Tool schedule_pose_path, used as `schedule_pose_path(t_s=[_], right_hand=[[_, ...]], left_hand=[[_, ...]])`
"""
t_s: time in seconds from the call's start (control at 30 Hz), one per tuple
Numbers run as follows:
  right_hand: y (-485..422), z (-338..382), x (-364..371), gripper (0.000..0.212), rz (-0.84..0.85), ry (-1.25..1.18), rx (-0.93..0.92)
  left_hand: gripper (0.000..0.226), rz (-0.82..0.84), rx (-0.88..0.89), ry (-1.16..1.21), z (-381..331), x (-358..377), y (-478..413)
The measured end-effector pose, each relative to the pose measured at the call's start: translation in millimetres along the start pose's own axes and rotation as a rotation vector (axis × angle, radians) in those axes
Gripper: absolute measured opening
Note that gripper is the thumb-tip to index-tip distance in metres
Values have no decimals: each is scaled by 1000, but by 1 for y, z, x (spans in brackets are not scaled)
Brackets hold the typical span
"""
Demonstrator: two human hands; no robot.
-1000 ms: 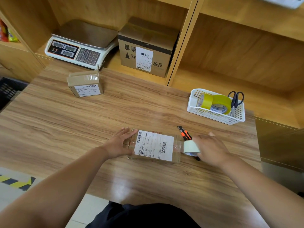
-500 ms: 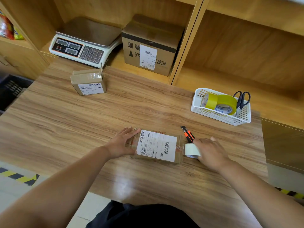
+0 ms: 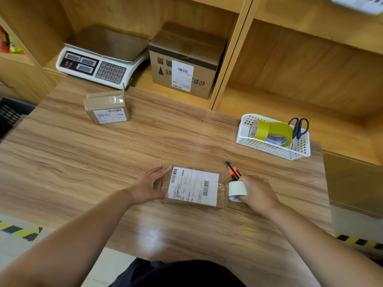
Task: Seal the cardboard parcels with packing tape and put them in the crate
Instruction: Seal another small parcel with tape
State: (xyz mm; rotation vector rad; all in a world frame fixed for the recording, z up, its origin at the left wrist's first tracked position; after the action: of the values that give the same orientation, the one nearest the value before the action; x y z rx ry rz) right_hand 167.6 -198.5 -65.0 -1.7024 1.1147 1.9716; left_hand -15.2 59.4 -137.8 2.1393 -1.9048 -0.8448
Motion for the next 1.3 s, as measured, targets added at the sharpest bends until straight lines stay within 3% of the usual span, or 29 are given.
schedule_pose_path(t_s=[0.17, 0.4, 0.5, 0.6, 0.73, 0.87, 0.97, 1.07, 1.17, 1.3], right_hand=[[5, 11, -38, 45, -172, -294, 109], [9, 75, -103, 44, -432, -136, 15], [8, 112, -123, 48, -481, -50, -40], [6, 146, -138, 50, -447, 24, -81], [4, 176, -151, 48, -439, 121, -123], [3, 196, -156, 51, -399, 146, -165], [2, 201, -155, 62, -370, 18, -188], [-4, 190, -141, 69, -309, -264, -139], [-7, 187, -125, 58, -251, -497, -127], [-13, 196, -125, 46, -184, -509, -185]], left_hand=[[107, 4, -5, 70, 3, -10, 8], [119, -136, -17, -112, -1, -30, 22], [106, -188, 35, -231, -18, -32, 27], [107, -148, 190, -152, -56, -27, 35], [125, -104, 340, -106, -104, -22, 45], [114, -196, 411, -11, -117, -30, 40], [97, -220, 406, 9, -101, -35, 35], [89, -217, 402, 122, -91, -47, 40], [80, -183, 406, 256, -88, -59, 47], [71, -111, 381, 426, -79, -64, 56]])
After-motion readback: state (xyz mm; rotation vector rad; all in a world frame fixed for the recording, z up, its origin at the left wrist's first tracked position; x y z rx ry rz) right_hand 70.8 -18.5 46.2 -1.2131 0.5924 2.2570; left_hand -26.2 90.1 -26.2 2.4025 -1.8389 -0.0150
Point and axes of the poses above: each hand's wrist, its own y-axis away from the middle knuckle, its own x-axis out of the palm, z = x × y, the point moved 6 cm from there along -y, towards the middle knuckle, and after that the axes turned 14 degrees about y, right-handed, at the moved point
